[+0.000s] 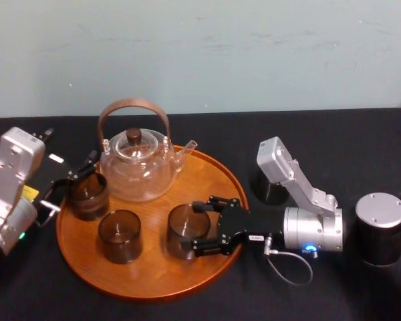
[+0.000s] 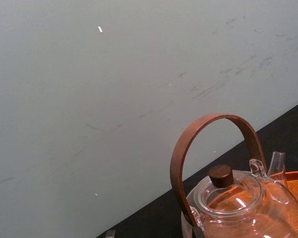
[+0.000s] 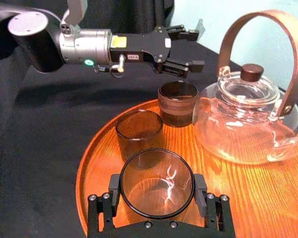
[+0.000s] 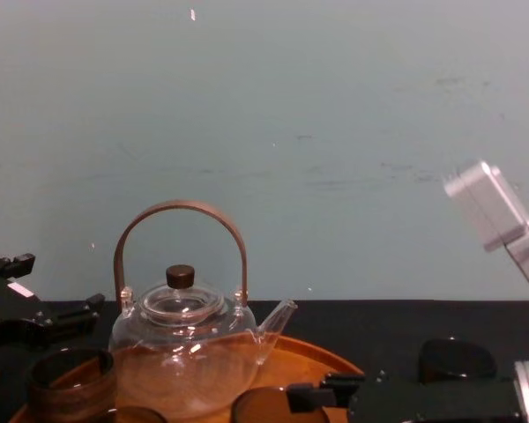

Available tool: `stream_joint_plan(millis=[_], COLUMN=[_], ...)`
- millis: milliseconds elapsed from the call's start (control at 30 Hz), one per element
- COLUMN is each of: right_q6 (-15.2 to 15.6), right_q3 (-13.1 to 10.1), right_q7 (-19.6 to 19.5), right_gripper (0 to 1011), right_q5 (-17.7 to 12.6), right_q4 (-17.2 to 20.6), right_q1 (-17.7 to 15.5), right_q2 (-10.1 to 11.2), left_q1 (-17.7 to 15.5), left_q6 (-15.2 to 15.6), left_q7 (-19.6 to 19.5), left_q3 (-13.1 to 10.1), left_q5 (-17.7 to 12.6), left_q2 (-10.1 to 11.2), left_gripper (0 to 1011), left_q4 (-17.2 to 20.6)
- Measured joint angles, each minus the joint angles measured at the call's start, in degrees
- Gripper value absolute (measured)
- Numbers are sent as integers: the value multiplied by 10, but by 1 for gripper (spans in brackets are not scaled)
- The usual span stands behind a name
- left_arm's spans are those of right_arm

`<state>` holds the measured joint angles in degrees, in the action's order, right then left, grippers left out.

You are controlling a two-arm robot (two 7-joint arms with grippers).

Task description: Pick up the glass from the table and place it on the tray.

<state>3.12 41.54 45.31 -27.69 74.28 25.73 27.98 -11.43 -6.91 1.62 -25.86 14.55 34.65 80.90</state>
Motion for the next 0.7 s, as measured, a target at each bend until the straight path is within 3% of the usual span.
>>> stream_joint_plan(millis=[700], right_q6=[-11], right_q3=[-1], right_q7=[-13], right_gripper=[898], right_q5=[24], right_q4=[-26], right_q1=[-8], right_q2=[-13], left_q1=[0], left_q6=[0], left_q7=[0], left_q3=[0], left_q5=[0], left_q2=[0], left_gripper=[1001], left_q4=[0])
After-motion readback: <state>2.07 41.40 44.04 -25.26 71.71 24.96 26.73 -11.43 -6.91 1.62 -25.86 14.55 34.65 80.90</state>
